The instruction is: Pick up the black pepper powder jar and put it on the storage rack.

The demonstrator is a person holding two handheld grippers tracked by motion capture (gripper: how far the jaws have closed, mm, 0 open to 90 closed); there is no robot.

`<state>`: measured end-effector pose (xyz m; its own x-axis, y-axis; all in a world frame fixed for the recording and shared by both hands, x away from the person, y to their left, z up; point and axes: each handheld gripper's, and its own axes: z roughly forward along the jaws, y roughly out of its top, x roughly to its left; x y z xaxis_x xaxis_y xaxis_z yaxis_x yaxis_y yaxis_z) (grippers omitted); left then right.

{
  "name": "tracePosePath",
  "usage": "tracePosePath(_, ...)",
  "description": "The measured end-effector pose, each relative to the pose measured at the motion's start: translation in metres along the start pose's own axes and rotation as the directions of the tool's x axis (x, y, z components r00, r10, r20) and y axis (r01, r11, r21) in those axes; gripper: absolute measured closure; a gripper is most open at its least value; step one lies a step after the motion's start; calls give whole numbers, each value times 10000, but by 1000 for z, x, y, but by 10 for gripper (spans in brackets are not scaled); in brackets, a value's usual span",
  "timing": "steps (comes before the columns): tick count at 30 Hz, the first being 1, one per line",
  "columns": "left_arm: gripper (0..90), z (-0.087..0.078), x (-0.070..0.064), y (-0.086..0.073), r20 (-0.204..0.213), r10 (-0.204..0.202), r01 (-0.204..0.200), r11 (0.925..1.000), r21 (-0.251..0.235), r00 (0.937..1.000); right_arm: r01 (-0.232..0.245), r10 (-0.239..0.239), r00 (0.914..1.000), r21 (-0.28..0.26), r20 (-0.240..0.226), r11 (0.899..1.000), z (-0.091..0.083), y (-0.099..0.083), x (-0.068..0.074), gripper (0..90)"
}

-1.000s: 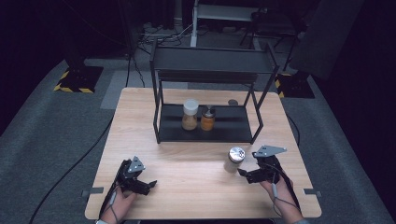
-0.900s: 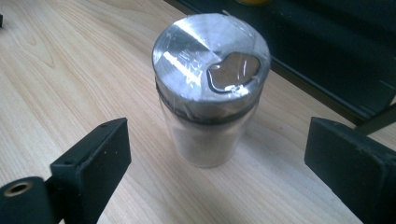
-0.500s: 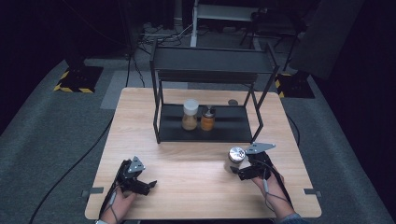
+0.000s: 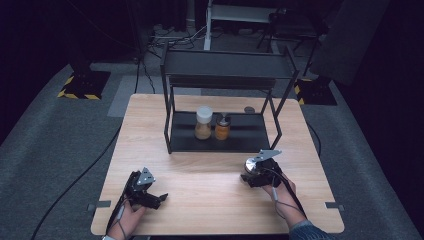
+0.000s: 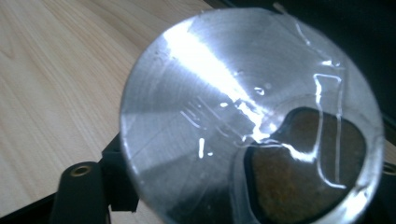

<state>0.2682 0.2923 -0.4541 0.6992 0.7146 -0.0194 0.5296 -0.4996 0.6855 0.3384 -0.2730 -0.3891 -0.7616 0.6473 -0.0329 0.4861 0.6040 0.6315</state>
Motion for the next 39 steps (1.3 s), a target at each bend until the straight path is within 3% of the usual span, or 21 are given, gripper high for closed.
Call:
tracePosePath(4,0,0,0,0,0,2,-2,10000,-1,10000,-82,82,10000,10,-43,10000,-1,1,0,305)
tracePosePath(7,0,0,0,0,1,1,-1,10000,-2,10000,136,-137,9997,67,196,9999,-3,4,6,306)
tracePosePath(11,0,0,0,0,-1,0,0,10000,-2,10000,55,-54,10000,-130,53,9999,-11,8,1,306)
tracePosePath(26,0,-1,-1,-1,-41,31,-31,10000,11,10000,311,-292,9982,-374,519,9988,-49,55,-16,306)
tracePosePath(39,0,-1,-1,-1,-36,18,-18,10000,6,10000,149,-119,9972,-400,740,9991,-43,96,-43,306)
